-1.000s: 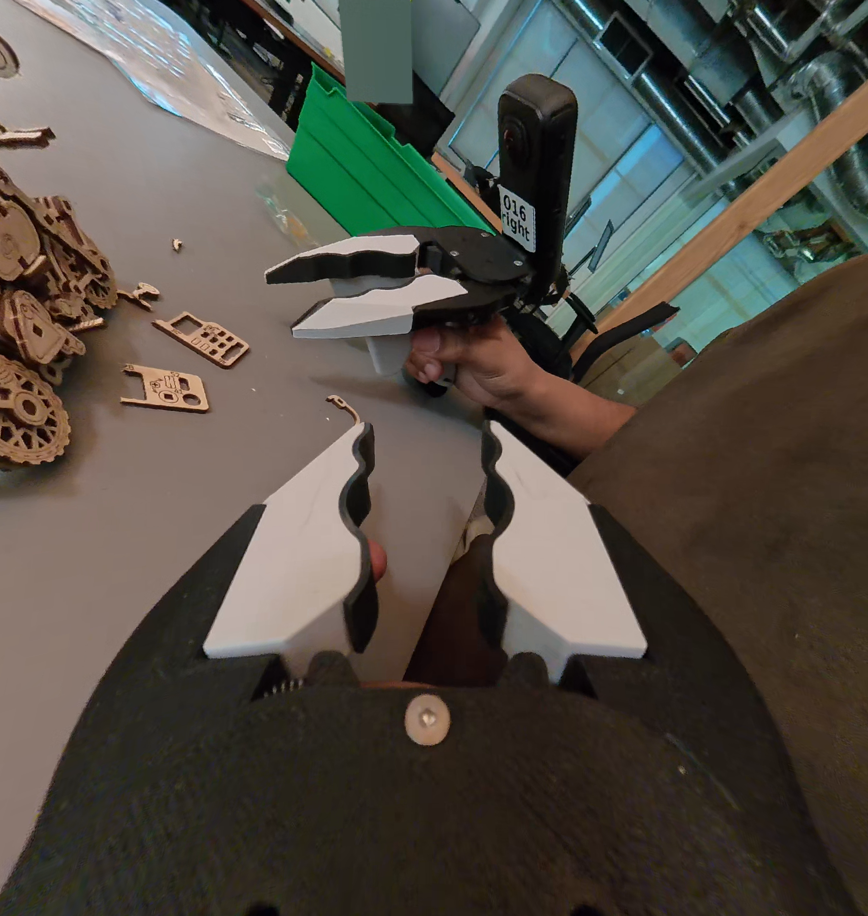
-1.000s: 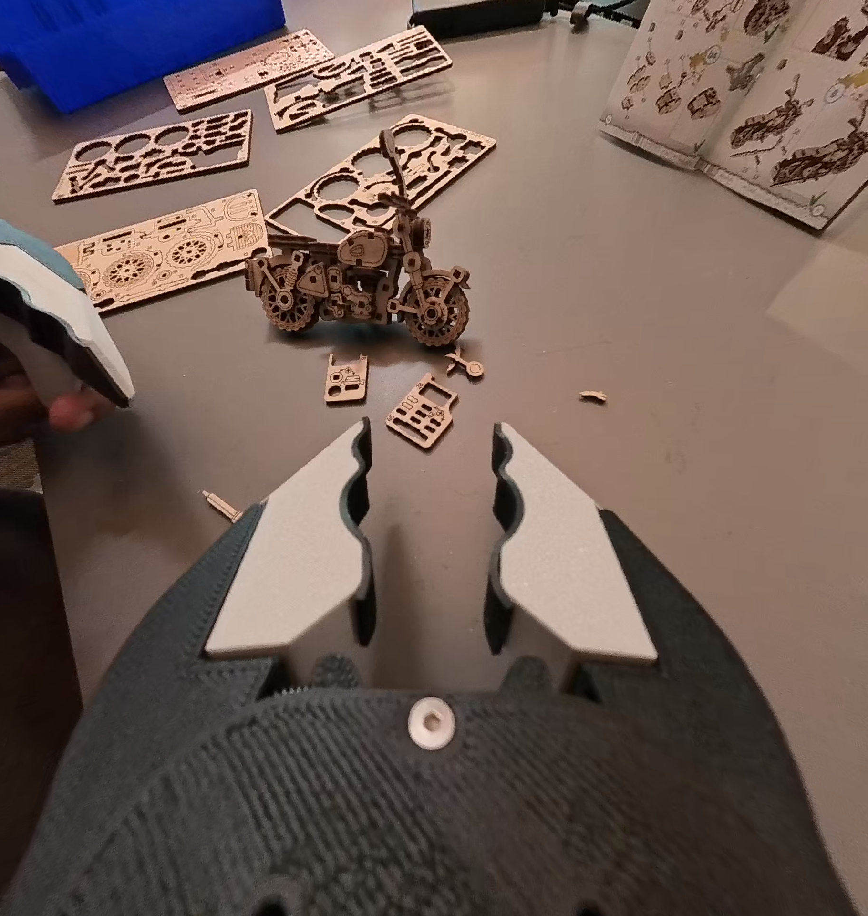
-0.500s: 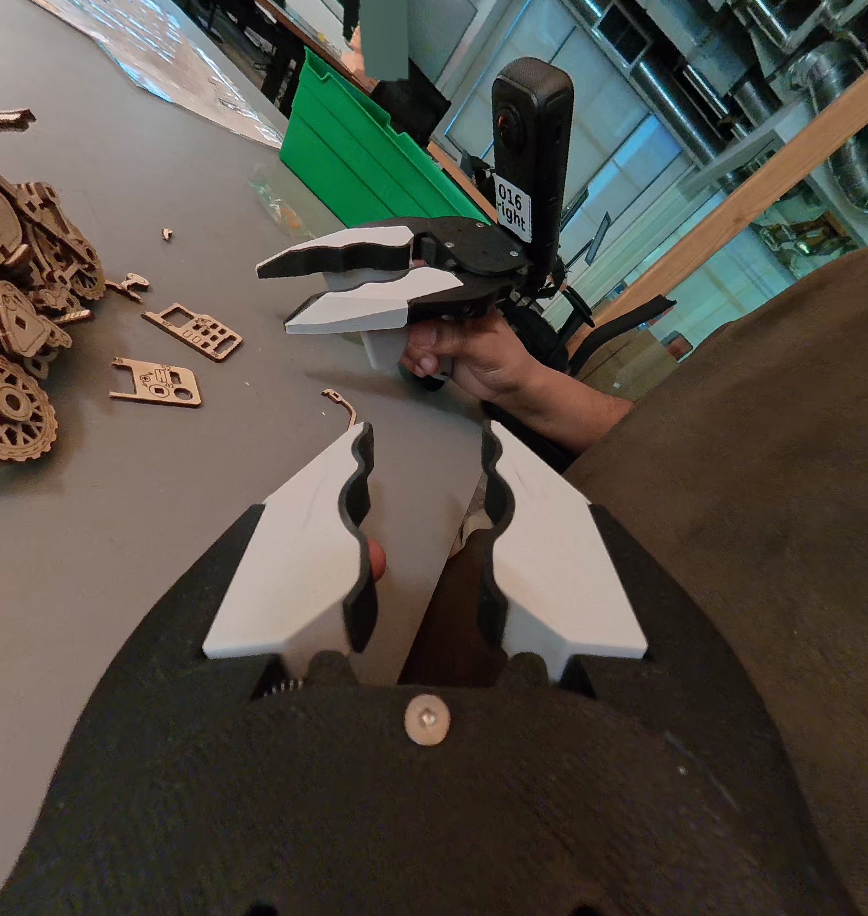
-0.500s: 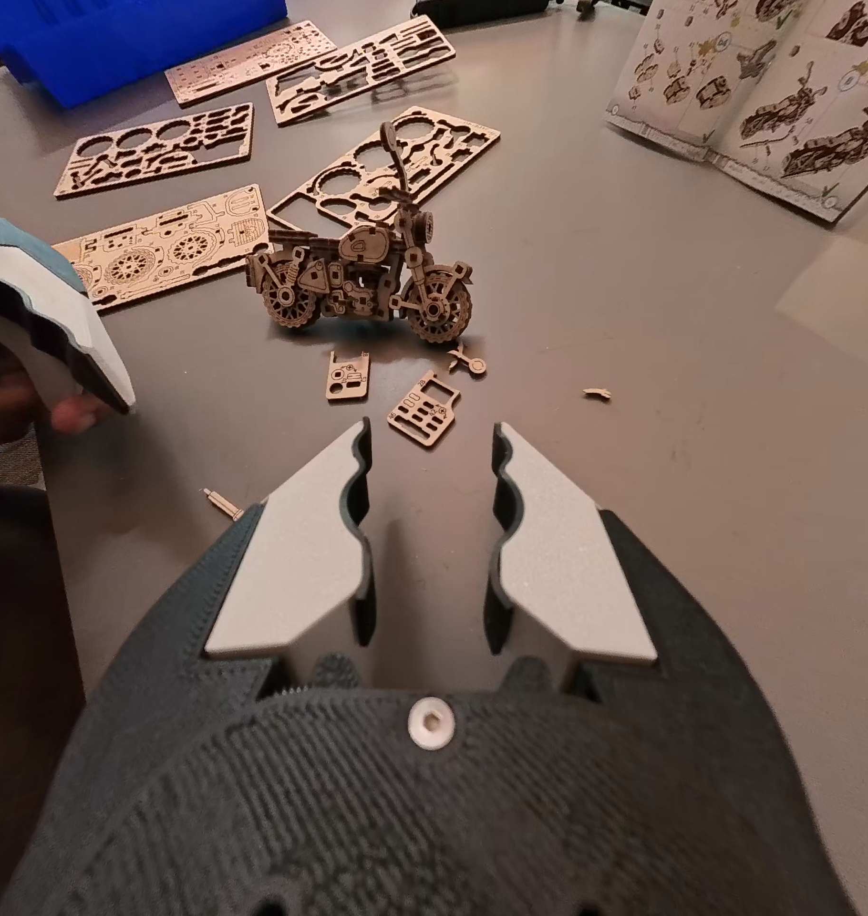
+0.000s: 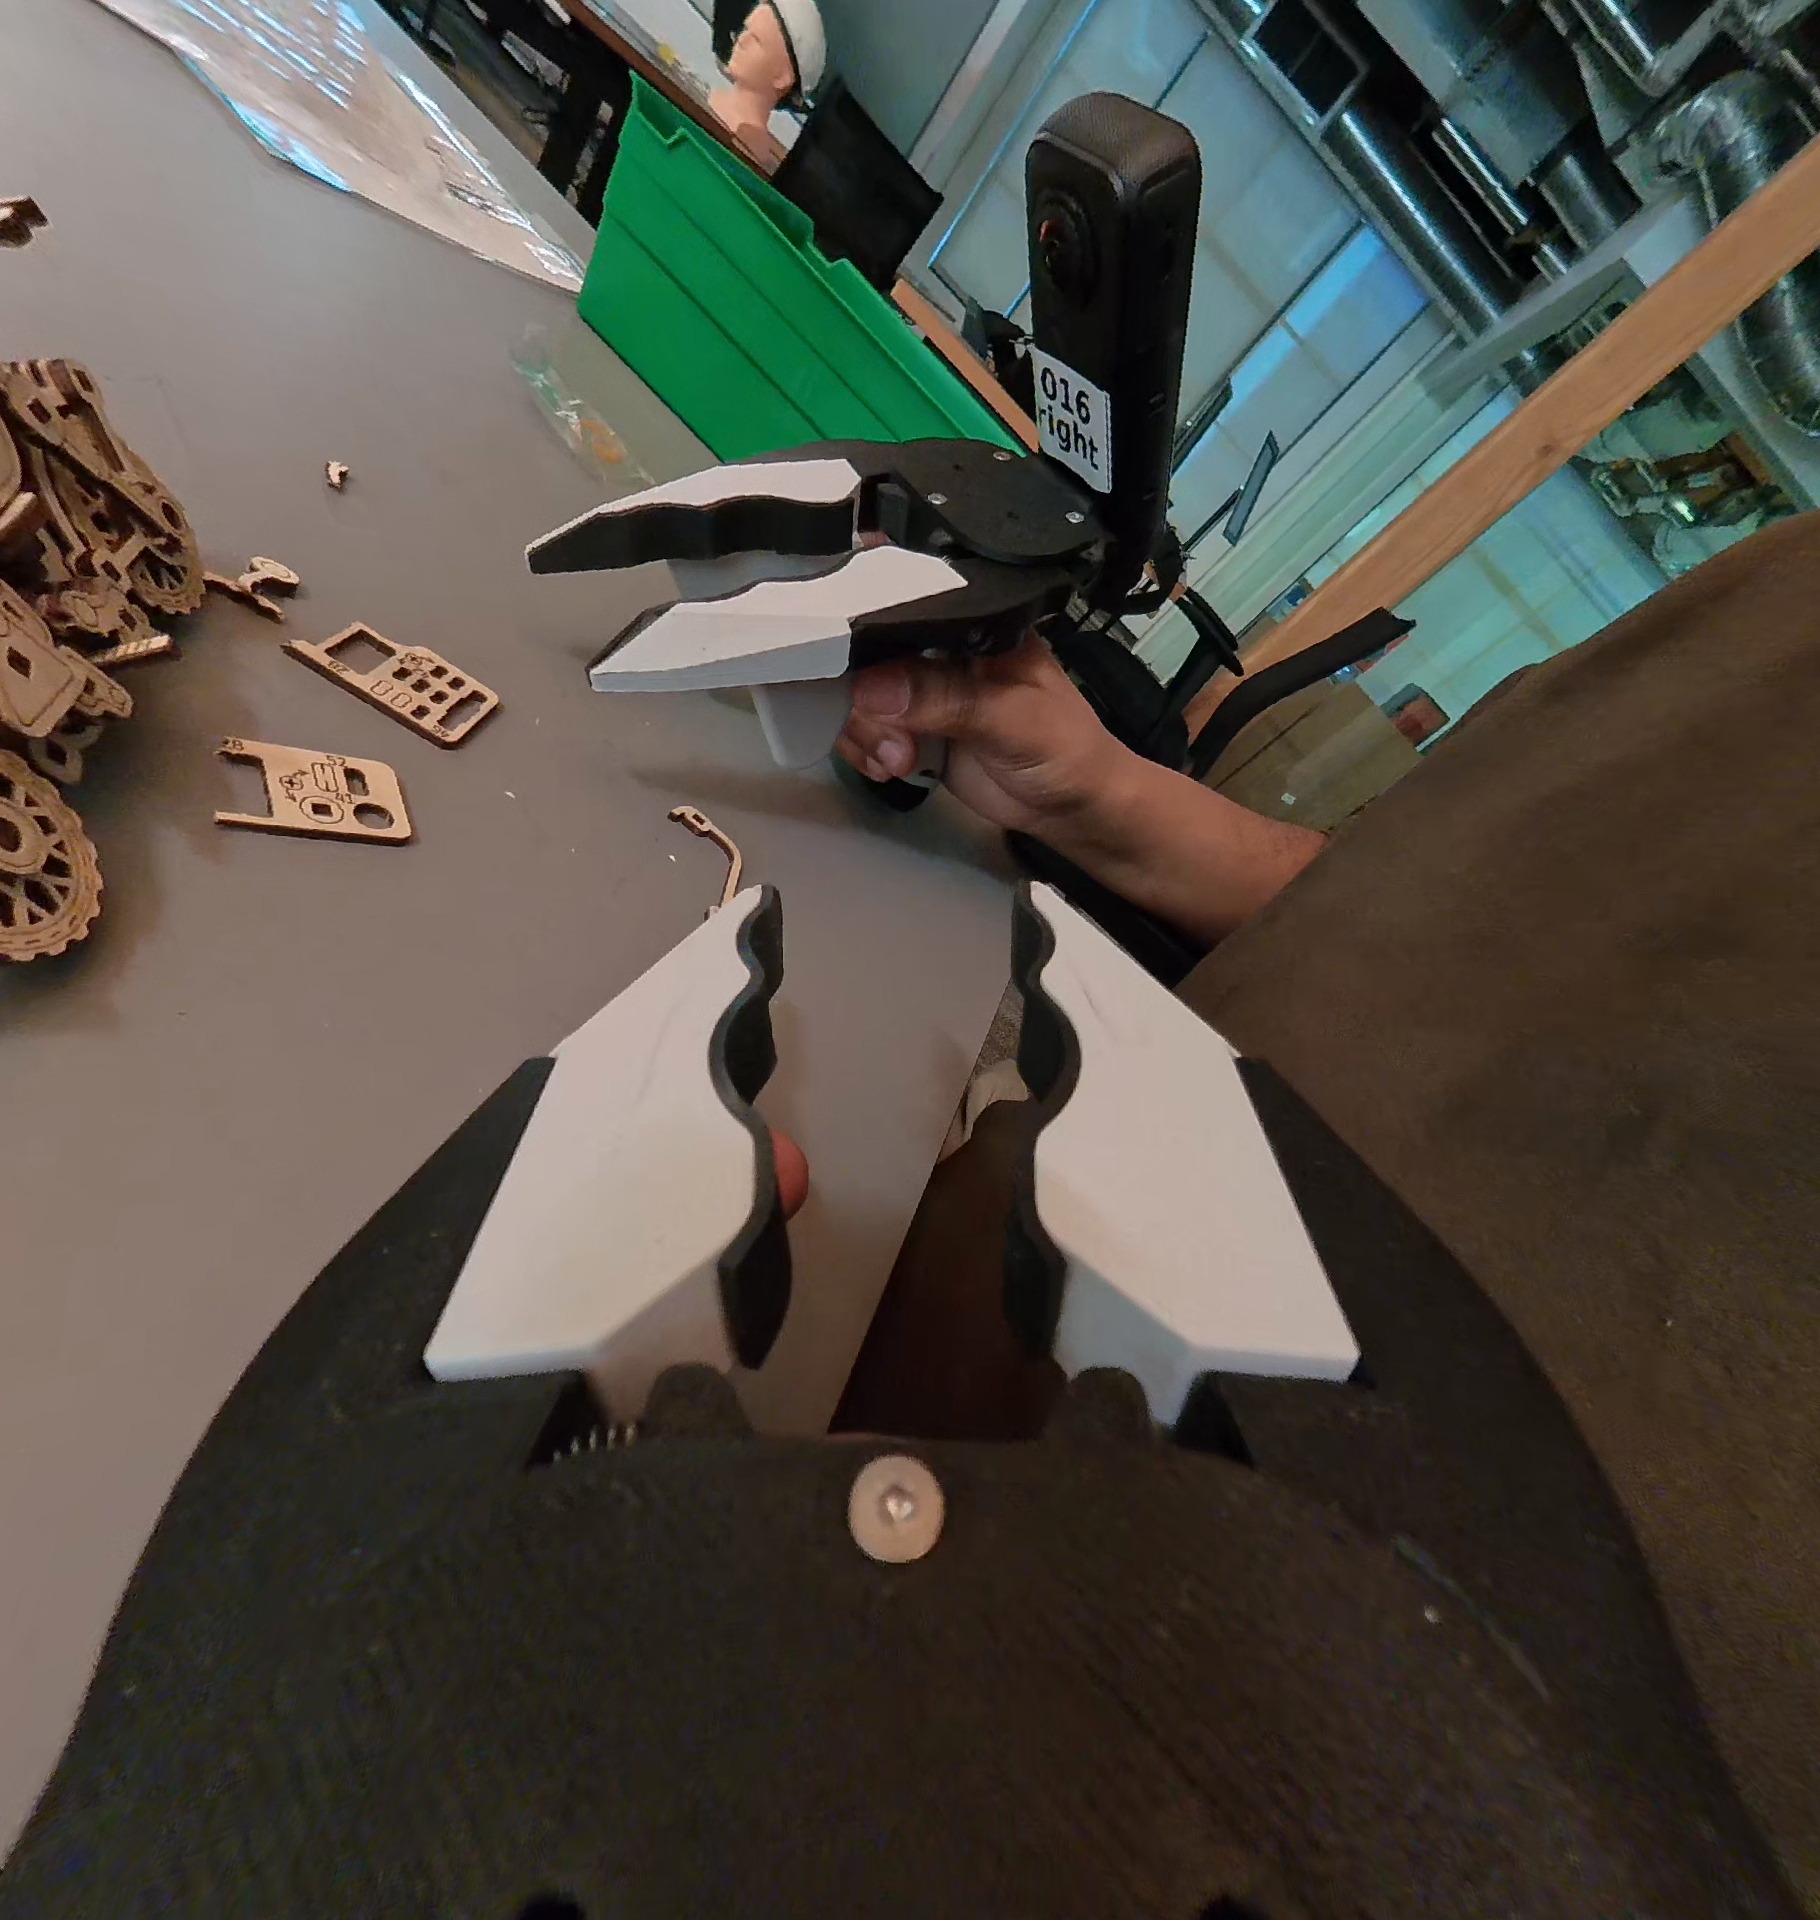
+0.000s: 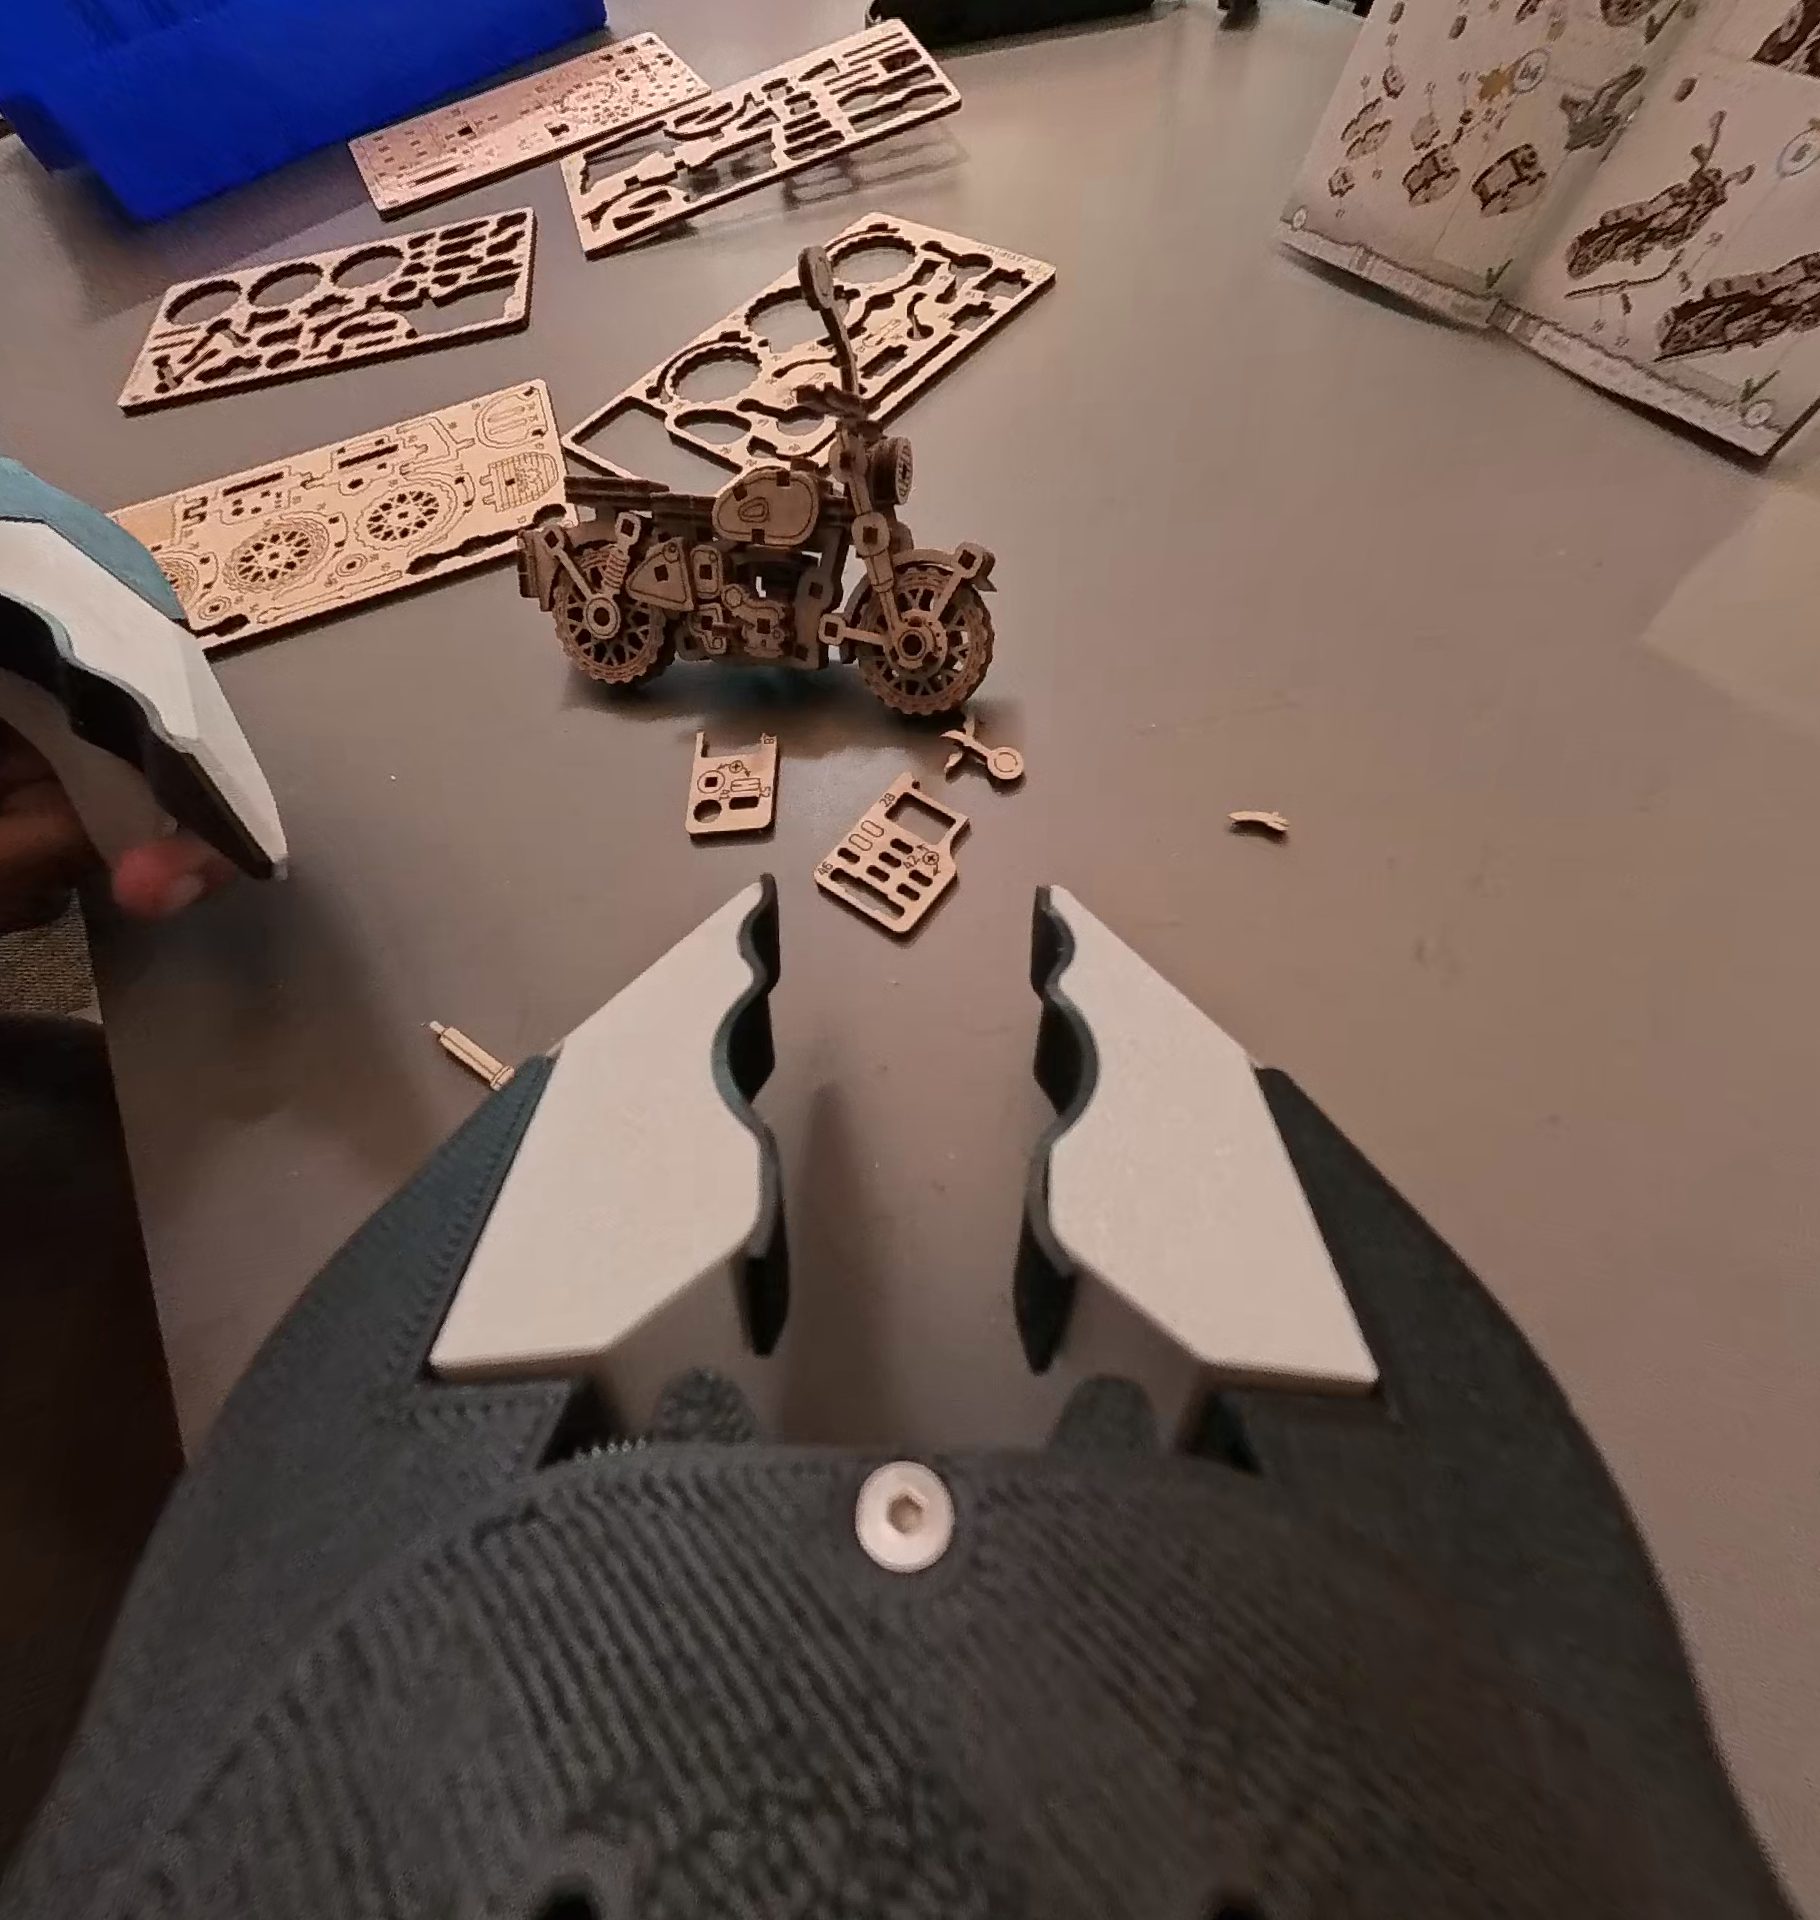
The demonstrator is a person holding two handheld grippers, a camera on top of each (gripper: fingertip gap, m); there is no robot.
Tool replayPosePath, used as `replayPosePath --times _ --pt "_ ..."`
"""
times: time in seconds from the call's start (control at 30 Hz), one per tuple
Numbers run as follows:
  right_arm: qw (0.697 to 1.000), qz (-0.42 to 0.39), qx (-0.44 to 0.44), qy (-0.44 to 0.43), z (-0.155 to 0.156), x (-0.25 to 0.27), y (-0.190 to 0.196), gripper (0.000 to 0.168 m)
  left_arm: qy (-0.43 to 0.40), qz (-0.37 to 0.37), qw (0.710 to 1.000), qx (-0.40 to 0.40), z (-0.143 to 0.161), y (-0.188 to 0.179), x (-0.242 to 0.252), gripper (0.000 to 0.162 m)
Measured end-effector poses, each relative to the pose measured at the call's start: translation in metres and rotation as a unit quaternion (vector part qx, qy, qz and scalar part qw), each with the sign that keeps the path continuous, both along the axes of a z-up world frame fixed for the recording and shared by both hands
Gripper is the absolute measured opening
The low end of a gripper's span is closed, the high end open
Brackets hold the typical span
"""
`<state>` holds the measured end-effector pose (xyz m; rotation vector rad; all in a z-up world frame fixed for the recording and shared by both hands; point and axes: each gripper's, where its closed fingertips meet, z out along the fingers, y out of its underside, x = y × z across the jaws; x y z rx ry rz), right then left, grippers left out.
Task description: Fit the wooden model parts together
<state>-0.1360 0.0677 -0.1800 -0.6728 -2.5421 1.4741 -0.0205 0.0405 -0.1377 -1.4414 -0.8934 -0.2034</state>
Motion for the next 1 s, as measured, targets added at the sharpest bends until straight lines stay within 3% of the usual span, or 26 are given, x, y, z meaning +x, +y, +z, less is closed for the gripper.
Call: replayPosePath --times 1.0 --pt "1.000 0.002 0.001 -0.004 -0.0010 0.0005 -0.0004 0.047 0.000 -0.004 1.000 -0.008 -0.0017 0.0010 0.0013 0.041"
